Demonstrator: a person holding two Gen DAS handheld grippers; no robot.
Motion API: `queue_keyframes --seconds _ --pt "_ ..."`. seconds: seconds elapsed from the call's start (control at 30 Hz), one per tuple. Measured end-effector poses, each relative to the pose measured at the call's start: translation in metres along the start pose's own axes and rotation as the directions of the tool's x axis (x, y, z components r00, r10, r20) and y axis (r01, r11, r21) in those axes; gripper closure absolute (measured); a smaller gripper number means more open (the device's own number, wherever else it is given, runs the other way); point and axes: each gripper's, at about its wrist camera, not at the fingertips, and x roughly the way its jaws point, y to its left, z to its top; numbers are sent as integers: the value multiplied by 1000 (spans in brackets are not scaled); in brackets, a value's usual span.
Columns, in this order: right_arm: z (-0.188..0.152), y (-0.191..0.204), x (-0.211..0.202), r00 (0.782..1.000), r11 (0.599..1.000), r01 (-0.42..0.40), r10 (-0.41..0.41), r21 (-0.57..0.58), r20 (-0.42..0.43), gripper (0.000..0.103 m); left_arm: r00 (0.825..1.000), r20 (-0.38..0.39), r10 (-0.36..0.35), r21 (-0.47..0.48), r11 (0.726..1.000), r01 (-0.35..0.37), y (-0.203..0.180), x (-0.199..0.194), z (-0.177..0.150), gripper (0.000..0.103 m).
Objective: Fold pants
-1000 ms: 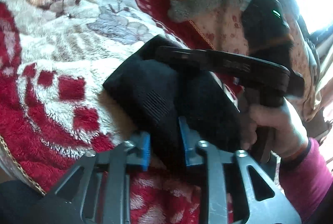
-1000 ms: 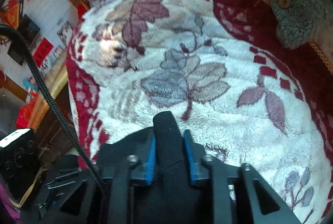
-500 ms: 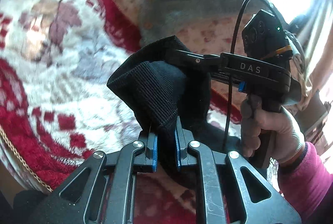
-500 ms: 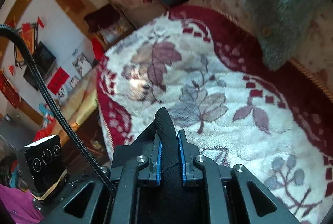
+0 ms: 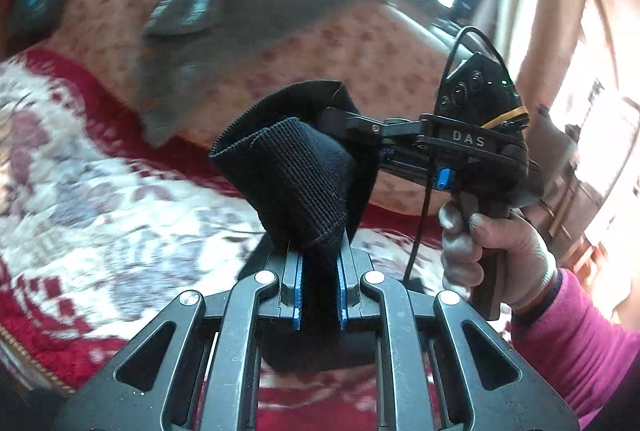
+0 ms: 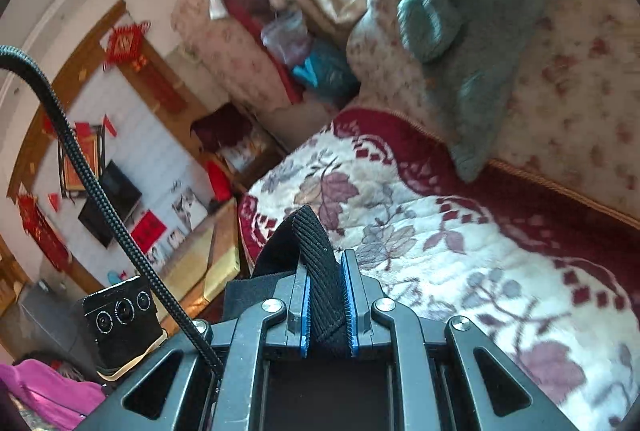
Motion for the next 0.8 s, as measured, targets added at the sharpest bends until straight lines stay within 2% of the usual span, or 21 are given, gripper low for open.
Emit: queue_keyframes --seconds 0.13,0.27,0.43,0.6,0.67,0.73,0.8 --pt "-21 -11 -60 997 998 36 -39 48 62 90 996 -50 -69 74 995 73 -43 19 -8 91" --pt "-53 -30 -109 991 991 83 -93 106 101 90 985 -129 -111 130 983 127 -80 44 -25 91" --pt "-106 -69 -156 978 965 131 -164 225 132 90 967 -233 -104 184 972 148 -110 84 -57 91" --pt "-153 -115 -178 966 924 164 -221 346 131 86 947 -308 -86 196 969 151 -127 117 -81 90" --pt "-170 -132 -186 956 895 192 -263 402 129 85 935 -338 -110 176 968 177 -128 126 -85 86" --pt "-179 -139 -195 943 876 217 -303 432 140 78 928 -344 -146 165 963 213 -132 122 -87 72" --pt "-183 -144 -204 933 863 228 -326 451 153 64 916 -341 -213 149 950 276 -137 115 -85 59"
